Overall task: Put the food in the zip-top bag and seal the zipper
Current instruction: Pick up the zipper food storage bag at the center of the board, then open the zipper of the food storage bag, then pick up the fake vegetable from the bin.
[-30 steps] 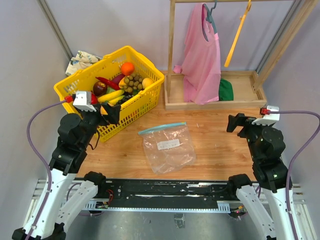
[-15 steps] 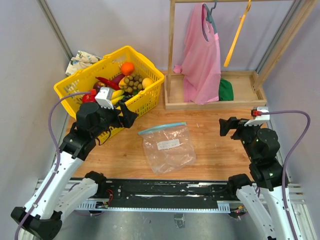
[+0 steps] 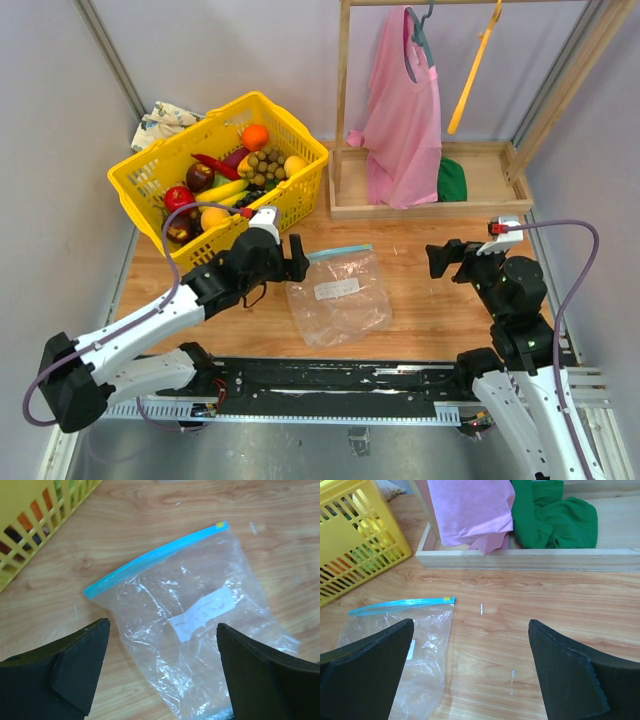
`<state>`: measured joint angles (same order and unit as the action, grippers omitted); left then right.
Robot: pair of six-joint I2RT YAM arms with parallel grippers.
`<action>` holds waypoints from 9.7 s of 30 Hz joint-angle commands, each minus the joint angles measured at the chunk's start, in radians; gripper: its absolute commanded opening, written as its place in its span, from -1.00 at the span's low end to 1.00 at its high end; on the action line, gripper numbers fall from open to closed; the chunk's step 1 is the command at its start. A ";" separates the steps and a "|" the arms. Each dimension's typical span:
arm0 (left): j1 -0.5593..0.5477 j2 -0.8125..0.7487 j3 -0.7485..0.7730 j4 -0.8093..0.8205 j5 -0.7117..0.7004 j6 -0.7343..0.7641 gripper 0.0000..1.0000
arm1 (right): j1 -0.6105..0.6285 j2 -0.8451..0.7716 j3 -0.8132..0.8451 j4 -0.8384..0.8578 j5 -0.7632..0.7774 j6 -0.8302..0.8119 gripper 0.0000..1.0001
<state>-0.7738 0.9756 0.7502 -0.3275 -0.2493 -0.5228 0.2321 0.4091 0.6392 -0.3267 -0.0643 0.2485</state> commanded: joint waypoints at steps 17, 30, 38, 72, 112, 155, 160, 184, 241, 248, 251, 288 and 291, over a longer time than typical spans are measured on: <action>-0.068 0.334 -0.196 0.361 -0.161 -0.158 0.25 | 0.032 -0.004 -0.034 0.065 -0.038 0.007 0.97; -0.068 0.336 -0.178 0.423 -0.126 -0.042 -0.99 | 0.041 -0.015 -0.025 0.068 -0.050 0.006 0.97; -0.069 0.239 -0.067 0.429 -0.101 0.252 -0.99 | 0.042 0.037 0.009 0.076 -0.129 0.002 0.97; -0.069 0.007 -0.126 0.767 0.490 1.352 -0.99 | 0.042 0.391 0.256 0.026 -0.500 -0.128 0.61; -0.069 -0.023 -0.167 0.922 0.449 0.941 -0.56 | 0.211 0.412 0.215 0.032 -0.361 -0.211 -0.99; -0.235 0.250 -0.005 0.792 -0.055 -0.404 0.46 | 0.848 0.650 0.358 -0.030 0.815 0.011 -0.98; -0.239 0.258 -0.015 0.733 -0.117 -0.390 0.42 | 0.848 0.629 0.355 -0.033 0.815 -0.002 -0.97; -0.239 0.297 -0.032 0.691 -0.065 -0.409 -0.04 | 0.846 0.652 0.275 0.088 0.645 -0.069 -0.99; -0.196 0.337 0.098 0.489 0.000 -0.100 -0.51 | 0.837 0.494 0.224 -0.001 1.004 -0.314 -0.99; -0.194 0.291 0.106 0.504 0.015 -0.059 0.03 | 0.836 0.546 0.228 -0.018 0.985 -0.305 -0.99; -0.192 0.255 0.121 0.487 0.025 -0.041 0.19 | 0.836 0.574 0.240 -0.028 0.971 -0.305 -0.99; 0.692 0.403 0.488 0.162 -0.029 0.116 0.77 | 0.825 0.708 0.298 -0.054 0.878 -0.280 -0.99; 0.730 0.478 0.503 0.216 -0.077 0.104 0.73 | 0.824 0.703 0.293 -0.046 0.870 -0.284 -0.99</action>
<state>-0.0834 1.3899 1.2427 -0.2459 -0.2687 -0.3790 1.0664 1.1221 0.9215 -0.3927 0.8173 -0.0280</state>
